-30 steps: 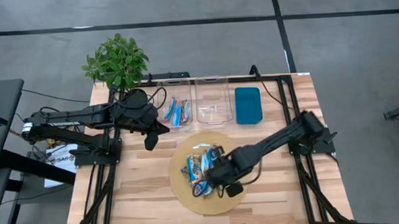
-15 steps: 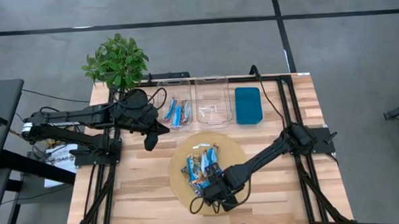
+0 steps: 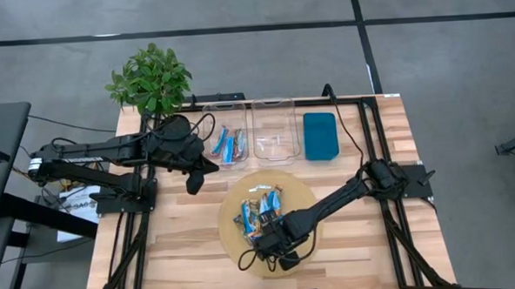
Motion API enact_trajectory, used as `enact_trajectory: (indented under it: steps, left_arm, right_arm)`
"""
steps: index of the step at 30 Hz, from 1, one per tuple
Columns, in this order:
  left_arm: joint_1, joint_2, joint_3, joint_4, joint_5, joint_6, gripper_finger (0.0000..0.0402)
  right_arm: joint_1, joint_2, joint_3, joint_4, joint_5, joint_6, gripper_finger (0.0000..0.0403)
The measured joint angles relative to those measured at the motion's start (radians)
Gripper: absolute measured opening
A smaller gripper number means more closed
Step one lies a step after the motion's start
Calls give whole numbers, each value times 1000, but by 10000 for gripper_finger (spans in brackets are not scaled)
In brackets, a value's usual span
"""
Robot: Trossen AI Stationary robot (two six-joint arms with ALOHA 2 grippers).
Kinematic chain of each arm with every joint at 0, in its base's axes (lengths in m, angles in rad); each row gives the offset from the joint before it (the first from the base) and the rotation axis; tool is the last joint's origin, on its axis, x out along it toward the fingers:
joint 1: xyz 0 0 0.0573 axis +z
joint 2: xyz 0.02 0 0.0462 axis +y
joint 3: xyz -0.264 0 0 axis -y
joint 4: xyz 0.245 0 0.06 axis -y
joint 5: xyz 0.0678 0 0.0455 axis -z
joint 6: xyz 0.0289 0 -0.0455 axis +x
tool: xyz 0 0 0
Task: Pick and place Granola Bars by type
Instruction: Put the red granola bar into the left transparent bin
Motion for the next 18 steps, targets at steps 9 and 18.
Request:
enact_trajectory:
  steps: [9,18]
  left_arm:
    - [0,0,0,-1,-1,4,16]
    - [0,0,0,-1,-7,5,16]
  right_arm:
    - [1,24,-1,7,-67,-1,150]
    - [-10,24,-1,9,-70,7,105]
